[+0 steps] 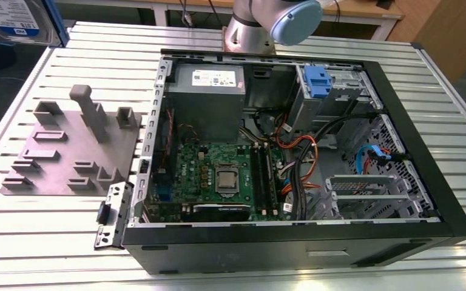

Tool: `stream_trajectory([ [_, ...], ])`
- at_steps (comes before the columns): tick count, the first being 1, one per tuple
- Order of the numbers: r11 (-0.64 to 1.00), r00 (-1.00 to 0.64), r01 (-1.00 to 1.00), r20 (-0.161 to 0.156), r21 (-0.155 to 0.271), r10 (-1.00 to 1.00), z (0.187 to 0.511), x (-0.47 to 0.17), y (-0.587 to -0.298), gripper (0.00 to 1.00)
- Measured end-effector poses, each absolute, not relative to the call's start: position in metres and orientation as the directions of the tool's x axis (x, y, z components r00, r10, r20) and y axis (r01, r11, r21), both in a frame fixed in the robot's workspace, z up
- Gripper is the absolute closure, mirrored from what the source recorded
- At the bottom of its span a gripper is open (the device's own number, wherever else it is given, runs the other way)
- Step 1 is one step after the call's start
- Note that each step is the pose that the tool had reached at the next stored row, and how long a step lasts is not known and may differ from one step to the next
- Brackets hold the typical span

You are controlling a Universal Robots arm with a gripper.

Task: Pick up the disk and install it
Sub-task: 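Pick up the disk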

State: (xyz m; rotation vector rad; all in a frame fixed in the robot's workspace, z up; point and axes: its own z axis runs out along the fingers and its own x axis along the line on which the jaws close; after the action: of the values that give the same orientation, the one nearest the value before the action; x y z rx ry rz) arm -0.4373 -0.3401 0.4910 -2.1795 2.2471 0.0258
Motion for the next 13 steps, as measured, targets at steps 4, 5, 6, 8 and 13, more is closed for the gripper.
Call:
stream_trajectory([
  [4,0.030,-0.030,-1.000,-0.019,0.004,-0.999,0.4910,-0.4369,-0.3401,0.63],
  [5,0.030,-0.031,-1.000,-0.019,0.004,-0.999,0.4910,-0.4365,-0.3411,0.63],
  [6,0.030,-0.031,-1.000,-0.019,0.004,-0.999,0.4909,-0.4365,-0.3416,0.63],
  [8,0.030,-0.030,-1.000,-0.019,0.004,-0.999,0.4910,-0.4365,-0.3419,0.63],
  [13,0.030,-0.030,-1.000,-0.019,0.004,-0.999,0.4910,-0.4365,-0.3433,0.63],
])
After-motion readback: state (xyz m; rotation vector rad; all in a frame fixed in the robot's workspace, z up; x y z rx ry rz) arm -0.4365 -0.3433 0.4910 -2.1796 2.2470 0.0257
